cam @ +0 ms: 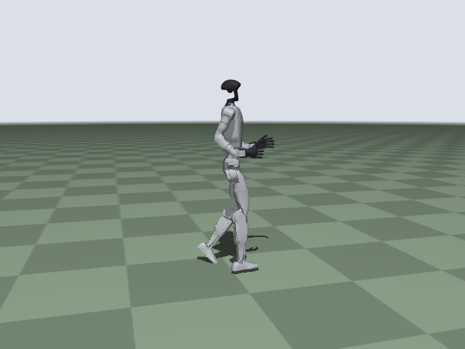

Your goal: Walk run

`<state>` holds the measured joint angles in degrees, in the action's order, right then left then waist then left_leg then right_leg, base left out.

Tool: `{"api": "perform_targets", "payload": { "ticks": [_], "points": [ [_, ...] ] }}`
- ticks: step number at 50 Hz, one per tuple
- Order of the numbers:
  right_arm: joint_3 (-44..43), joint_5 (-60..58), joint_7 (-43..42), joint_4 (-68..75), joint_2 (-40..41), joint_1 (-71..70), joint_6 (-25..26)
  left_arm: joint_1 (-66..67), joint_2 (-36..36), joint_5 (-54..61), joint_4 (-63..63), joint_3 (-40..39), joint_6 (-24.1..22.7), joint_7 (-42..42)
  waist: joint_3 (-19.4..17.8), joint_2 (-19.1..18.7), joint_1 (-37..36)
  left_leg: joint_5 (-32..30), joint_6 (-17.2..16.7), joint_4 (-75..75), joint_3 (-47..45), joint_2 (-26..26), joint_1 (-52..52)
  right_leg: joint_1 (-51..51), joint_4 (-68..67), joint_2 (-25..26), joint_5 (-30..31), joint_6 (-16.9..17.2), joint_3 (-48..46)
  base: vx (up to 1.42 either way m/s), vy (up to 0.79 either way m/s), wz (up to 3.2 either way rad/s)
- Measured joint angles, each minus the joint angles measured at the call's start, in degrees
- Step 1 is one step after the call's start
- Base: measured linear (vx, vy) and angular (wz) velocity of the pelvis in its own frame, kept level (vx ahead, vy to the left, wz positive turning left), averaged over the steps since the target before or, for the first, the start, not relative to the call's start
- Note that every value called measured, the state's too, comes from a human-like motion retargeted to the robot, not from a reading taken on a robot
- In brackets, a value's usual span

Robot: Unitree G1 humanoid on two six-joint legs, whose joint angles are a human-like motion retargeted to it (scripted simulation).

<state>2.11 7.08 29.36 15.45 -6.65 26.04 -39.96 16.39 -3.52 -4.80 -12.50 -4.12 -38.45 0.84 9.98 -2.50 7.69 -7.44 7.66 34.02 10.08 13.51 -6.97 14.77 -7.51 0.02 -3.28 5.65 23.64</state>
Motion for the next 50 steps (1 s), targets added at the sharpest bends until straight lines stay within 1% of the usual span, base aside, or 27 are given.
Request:
{"api": "perform_targets", "payload": {
  "ticks": [2, 3, 4, 5, 7, 10, 13, 15, 17, 18, 20, 22, 23, 25, 27, 28, 29, 30, 32, 33, 35, 38, 40, 43, 45, 47, 50],
  "points": [
    [0.37, -0.33, -0.31, 0.89, 0.88, -3.68, 0.58, 1.74, 1.54, -0.57, -2.66, -1.38, -0.68, 0.93, 0.57, -0.65, -0.75, -5.95, -10.14, 12.64, -1.42, -0.51, -4.96, -0.52, -4.69, -2.93, -4.62, -1.53, -13.73, 0.74, -0.14, 2.31],
    [0.15, -0.14, -0.68, 1.31, 1.38, -5.67, 0.81, 2.21, 3.14, -0.51, -4.61, -2.14, -1.28, 2.25, 1.19, -0.66, -1.64, -6.53, -14.19, 18.89, -4.16, -2.67, -8.78, -1.45, -5.42, -0.41, -6.40, -2.63, -9.49, 0.71, -0.04, 2.27],
    [-0.22, 0.51, -0.84, 1.55, 1.72, -7.54, 1.16, 2.94, 5.06, -0.22, -6.37, -2.64, -1.55, 3.47, 1.22, -0.60, -2.29, -5.24, -14.24, 24.05, -8.00, -5.96, -11.93, -2.14, -5.99, -0.02, -7.11, -3.36, -10.87, 0.56, 0.02, 2.30],
    [-0.68, 1.38, -0.90, 1.70, 1.99, -9.35, 1.57, 3.81, 7.14, 0.19, -8.04, -3.00, -1.64, 4.64, 0.95, -0.50, -2.84, -3.01, -12.28, 28.67, -12.39, -9.82, -14.75, -2.71, -6.47, -0.68, -7.29, -3.92, -15.07, 0.45, 0.06, 2.16],
    [-1.32, 3.02, -0.74, 0.81, 3.00, -11.96, 1.84, 6.73, 10.79, 1.67, -9.65, -3.81, -1.45, 5.62, 0.74, 0.45, -4.44, 3.78, -6.64, 29.03, -19.35, -12.21, -17.46, -5.61, -4.86, -1.38, -6.04, -5.01, -19.53, 0.52, 0.12, 1.88],
    [-2.52, 5.35, -1.25, -2.20, 3.00, -14.64, 1.21, 10.12, 13.37, 3.04, -11.16, -5.65, -2.07, 6.28, -0.44, 2.45, -8.20, 11.42, -4.45, 21.63, -23.82, -9.07, -21.65, -10.18, -1.19, -2.21, -0.16, -4.24, -24.88, 0.58, 0.12, 1.61],
    [-3.73, 4.73, -2.99, -5.84, 2.30, -14.23, 0.08, 10.87, 12.20, 0.87, -12.14, -6.42, -2.59, 5.11, -1.15, 4.91, -13.66, 17.57, -3.33, 6.63, -24.84, -4.47, -25.05, -14.98, 2.13, -2.37, 6.85, -0.55, -30.11, 0.61, 0.01, 1.47],
    [-4.92, 3.52, -4.28, -7.53, 2.36, -13.19, -0.29, 10.22, 11.06, -0.56, -12.25, -5.79, -2.69, 3.90, -0.81, 5.59, -15.85, 20.34, -1.32, -6.33, -28.80, -4.81, -24.42, -17.21, 2.74, -0.82, 10.56, 2.33, -33.47, 0.64, -0.07, 2.07],
    [-5.68, 2.83, -5.15, -8.37, 2.69, -12.26, -0.27, 8.96, 10.46, -1.47, -11.58, -4.69, -2.49, 2.49, -0.53, 6.27, -16.12, 21.12, 4.90, -15.68, -36.08, -5.37, -21.02, -18.77, 1.71, 0.87, 14.72, 5.75, -36.60, 0.74, -0.24, 2.34],
    [-5.51, 2.73, -5.42, -8.53, 2.79, -11.91, -0.15, 8.21, 10.39, -1.84, -11.01, -4.26, -2.20, 1.56, -0.50, 7.34, -16.19, 23.84, 6.73, -16.86, -38.41, -4.49, -19.01, -19.42, 0.65, 1.03, 17.42, 7.29, -38.15, 0.85, -0.36, 2.07],
    [-4.18, 2.98, -5.43, -8.34, 3.15, -11.14, 0.13, 6.39, 10.64, -3.05, -9.50, -3.88, -1.59, -1.27, 0.18, 7.81, -15.34, 28.07, 7.34, -17.01, -45.80, -10.43, -15.33, -18.20, -4.60, 2.06, 24.92, 9.35, -41.35, 0.87, -0.34, 1.90],
    [-3.18, 2.72, -3.53, -5.91, 3.29, -9.57, 0.24, 4.30, 11.78, -5.59, -8.90, -5.23, -1.29, -4.73, 0.21, 6.28, -12.41, 34.79, 7.34, -9.70, -25.33, -3.44, -17.83, -16.30, -13.57, 7.20, 31.90, 7.64, -36.19, 1.21, -0.28, 2.32],
    [-3.64, 2.22, -2.12, -4.11, 3.17, -8.85, 0.27, 2.56, 12.89, -6.98, -8.97, -6.24, -1.29, -6.02, 0.55, 4.33, -9.62, 34.71, 7.34, -7.54, -22.12, -5.00, -17.53, -12.79, -20.83, 10.05, 32.94, 6.26, -33.22, 1.07, 0.04, 2.48],
    [-3.21, 1.22, -0.19, -1.29, 2.62, -6.79, 0.41, -1.73, 15.44, -8.04, -9.35, -9.29, -1.05, -7.58, 1.40, -0.08, -8.38, 37.00, 7.34, -4.09, -22.51, -11.26, -16.35, -6.06, -33.78, 9.64, 25.70, -1.64, -33.84, 0.74, 0.15, 1.43],
    [-2.72, 1.71, -0.70, -0.38, 1.33, -4.15, 0.27, -6.07, 17.22, -5.52, -9.83, -9.41, -0.93, -9.58, 0.74, -2.28, -9.77, 36.69, 7.34, -6.27, -20.76, -12.21, -12.78, -0.15, -40.42, 6.46, 15.21, -13.04, -33.78, 0.88, 0.00, 0.82],
    [-3.13, 2.08, -1.17, -0.39, 0.73, -2.47, -0.05, -7.32, 17.44, -3.42, -9.75, -8.40, -0.99, -10.39, 0.56, -2.41, -10.47, 35.45, 7.34, -8.70, -19.15, -10.91, -10.59, 2.09, -41.14, 2.70, 11.89, -17.82, -35.31, 1.03, 0.01, 1.58],
    [-4.34, 1.93, -1.75, -0.62, 0.51, -0.68, -0.52, -8.02, 17.16, -1.71, -9.51, -6.85, -1.05, -10.60, 0.18, -2.76, -9.78, 33.27, 7.34, -10.69, -17.19, -10.04, -8.77, 4.31, -40.11, 1.00, 9.57, -18.10, -34.44, 0.90, 0.02, 2.49],
    [-5.95, 1.54, -2.40, -0.96, 0.50, 1.18, -1.07, -8.44, 16.63, -0.21, -9.19, -5.02, -1.10, -10.50, -0.32, -3.21, -8.41, 30.61, 7.34, -12.45, -15.04, -9.38, -7.14, 6.50, -38.21, 0.33, 7.76, -16.12, -32.36, 0.72, 0.03, 3.30],
    [-8.95, -0.39, -4.29, -1.70, 0.78, 4.41, -2.24, -8.62, 14.57, -0.10, -8.68, -2.33, -1.13, -9.44, -1.05, -4.38, -4.76, 24.62, 6.34, -15.37, -11.10, -8.83, -3.79, 9.41, -30.48, 1.85, 4.94, -9.15, -24.71, 0.89, -0.08, 3.54],
    [-10.07, -1.95, -5.77, -2.01, 1.20, 5.82, -2.96, -8.51, 13.13, -0.39, -8.38, -1.37, -1.09, -8.79, -1.28, -4.82, -2.58, 21.27, 5.18, -17.17, -8.78, -8.95, -1.79, 10.14, -25.42, 2.30, 3.54, -7.06, -22.19, 1.09, -0.25, 3.20],
    [-11.20, -4.53, -8.69, -2.40, 1.89, 7.73, -3.90, -7.69, 10.50, -1.50, -7.74, -0.25, -1.03, -8.10, -1.47, -4.57, 0.64, 15.10, 3.42, -19.63, -6.38, -8.55, 1.97, 10.53, -14.24, 1.36, 0.42, -4.14, -17.75, 0.95, -0.29, 2.52],
    [-10.85, -7.20, -12.76, -2.83, 3.07, 7.33, -4.03, -5.48, 7.40, -3.33, -6.83, 0.49, -0.79, -8.53, -1.41, -4.09, 3.48, 5.98, 1.11, -20.14, -6.88, -10.00, 6.29, 10.20, -3.11, -1.65, -5.33, -1.95, -16.19, 1.05, -0.38, 1.62],
    [-10.30, -8.62, -14.77, -3.20, 3.85, 4.88, -3.25, -3.80, 6.11, -4.43, -6.31, 0.28, -0.50, -8.86, -1.57, -2.61, 4.54, 0.17, -1.24, -15.70, -7.58, -9.82, 7.13, 9.93, -1.63, -3.16, -1.03, 0.61, -17.44, 0.93, -0.37, 1.06],
    [-9.83, -10.05, -16.78, -3.19, 5.77, -0.50, -2.21, -0.63, 4.86, -5.19, -6.97, -1.49, -0.70, -7.55, -1.27, -1.30, 3.92, -11.13, -8.17, 3.36, -11.03, -10.49, 1.35, 7.01, -8.46, 0.14, -7.90, -5.73, -14.79, 1.07, -0.58, 0.83],
    [-9.74, -8.19, -18.29, -2.41, 7.43, -5.07, -1.71, 1.15, 5.14, -7.08, -9.10, -3.35, -2.34, -5.15, -1.69, -2.94, 3.66, -16.90, -7.61, 21.48, -11.98, -16.01, -7.67, 5.67, -11.60, 3.03, -11.01, -7.60, -17.96, 0.90, -0.60, 1.39],
    [-10.06, -2.87, -16.46, -1.68, 7.28, -10.64, -0.81, 2.97, 8.48, -8.47, -10.98, -4.88, -3.39, -4.96, -1.91, -2.57, 2.38, -10.84, -6.89, 28.74, -13.23, -16.64, -14.02, 3.09, -10.38, 1.40, -12.01, -6.82, -21.28, 0.85, -0.35, 0.82],
    [-9.63, 6.19, -9.78, -2.12, 6.65, -15.92, 3.25, 7.85, 14.23, -7.49, -12.60, -6.04, -5.42, -5.27, -1.94, -0.17, -2.94, 0.91, -5.65, 28.08, -19.70, -13.05, -20.34, -2.18, -6.60, 3.41, -11.14, -8.91, -17.66, 1.06, -0.21, -0.46]
  ]
}}
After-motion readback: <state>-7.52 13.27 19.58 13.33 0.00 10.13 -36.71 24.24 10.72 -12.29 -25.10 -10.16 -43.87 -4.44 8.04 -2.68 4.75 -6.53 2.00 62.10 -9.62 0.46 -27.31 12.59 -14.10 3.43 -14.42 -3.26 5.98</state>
